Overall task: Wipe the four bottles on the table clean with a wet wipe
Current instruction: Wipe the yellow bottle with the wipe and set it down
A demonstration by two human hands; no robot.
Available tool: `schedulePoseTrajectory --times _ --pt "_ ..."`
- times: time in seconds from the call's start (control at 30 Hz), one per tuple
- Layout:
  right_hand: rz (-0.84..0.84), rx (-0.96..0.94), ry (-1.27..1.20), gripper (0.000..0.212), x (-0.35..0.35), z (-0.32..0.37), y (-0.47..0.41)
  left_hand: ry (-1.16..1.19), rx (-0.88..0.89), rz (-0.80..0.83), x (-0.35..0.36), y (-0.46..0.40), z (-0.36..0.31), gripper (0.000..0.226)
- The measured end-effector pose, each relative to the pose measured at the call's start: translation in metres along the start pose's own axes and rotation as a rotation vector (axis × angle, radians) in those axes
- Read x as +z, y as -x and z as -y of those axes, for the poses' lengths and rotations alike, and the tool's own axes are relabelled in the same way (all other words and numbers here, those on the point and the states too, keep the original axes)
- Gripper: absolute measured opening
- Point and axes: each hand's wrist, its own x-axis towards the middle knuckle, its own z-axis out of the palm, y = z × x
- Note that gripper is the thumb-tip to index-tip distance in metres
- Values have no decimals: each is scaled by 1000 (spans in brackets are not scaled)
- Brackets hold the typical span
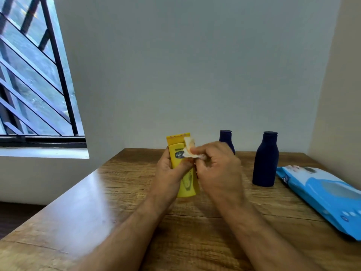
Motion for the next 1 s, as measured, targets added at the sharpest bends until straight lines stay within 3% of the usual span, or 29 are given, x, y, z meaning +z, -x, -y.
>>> schedulePoseTrajectory --times 0.1,0.17,0.27,0.37,0.43,0.6,0.67,0.73,0.8,0.9,1.0 --pt "151 -63 22 21 8 -2 6 211 -26 -18 1 -1 -5 36" --pt "263 -81 18 22 9 -3 8 312 -21 -123 4 -3 -9 20" --pt "459 -108 10 20 8 -1 11 382 -71 -214 -2 -7 -9 64" --pt "607 -129 50 21 7 3 11 405 -134 -212 -8 -12 -10 64" --pt "573 -135 63 23 7 6 12 358 -165 -174 -10 -11 -8 62" --pt "184 -106 46 26 5 3 8 189 -140 -73 5 0 -6 71" --pt "114 -99 46 28 5 0 6 156 -148 -65 8 3 -7 71" --pt "185 -104 60 31 5 -1 7 189 -190 -61 8 1 -8 62" --pt "361 -120 51 31 5 0 9 263 -247 -71 3 -2 -9 50" --pt "602 -118 30 27 6 3 12 293 -296 -119 -7 -7 -11 54" --pt "577 -35 -94 18 4 7 11 286 -313 -133 -7 -7 -11 54"
